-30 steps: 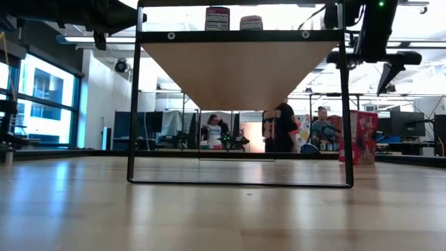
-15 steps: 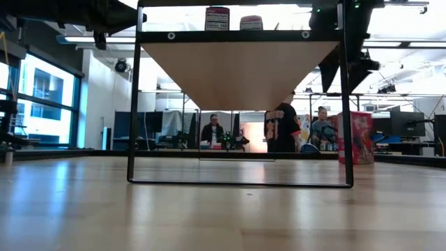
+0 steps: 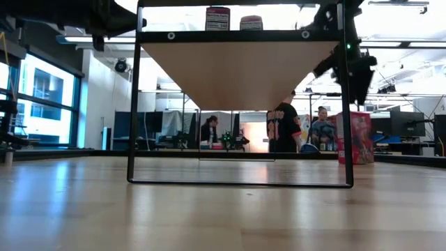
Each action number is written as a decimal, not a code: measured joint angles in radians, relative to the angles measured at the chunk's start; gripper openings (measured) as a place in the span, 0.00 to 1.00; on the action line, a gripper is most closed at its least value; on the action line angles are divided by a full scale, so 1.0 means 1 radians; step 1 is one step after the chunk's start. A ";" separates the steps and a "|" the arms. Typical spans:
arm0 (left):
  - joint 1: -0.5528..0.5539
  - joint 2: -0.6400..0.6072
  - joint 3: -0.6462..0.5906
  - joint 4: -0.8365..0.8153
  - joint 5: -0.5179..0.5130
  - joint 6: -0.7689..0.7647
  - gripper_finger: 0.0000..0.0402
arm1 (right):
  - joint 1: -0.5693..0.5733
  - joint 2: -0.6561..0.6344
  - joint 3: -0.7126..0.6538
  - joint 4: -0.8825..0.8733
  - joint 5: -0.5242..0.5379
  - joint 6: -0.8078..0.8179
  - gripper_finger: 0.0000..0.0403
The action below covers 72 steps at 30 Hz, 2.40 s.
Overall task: Stack cereal on shelf
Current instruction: Put the top red cereal box on the shelf
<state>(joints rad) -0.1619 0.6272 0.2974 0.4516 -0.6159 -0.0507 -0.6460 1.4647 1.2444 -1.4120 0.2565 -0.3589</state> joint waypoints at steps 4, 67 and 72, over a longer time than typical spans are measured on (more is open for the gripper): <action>0.000 0.000 0.000 -0.019 -0.001 -0.016 0.00 | 0.013 0.054 -0.022 -0.018 0.020 -0.098 0.81; 0.000 0.001 0.000 -0.036 -0.002 -0.026 0.00 | 0.177 -0.015 -0.026 -0.100 -0.058 -0.051 0.31; 0.000 0.001 0.000 -0.035 -0.002 -0.025 0.00 | 0.275 -0.088 -0.025 -0.101 -0.107 0.045 0.31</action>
<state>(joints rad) -0.1619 0.6281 0.2974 0.4168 -0.6178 -0.0761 -0.3706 1.3765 1.2190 -1.5126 0.1499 -0.3134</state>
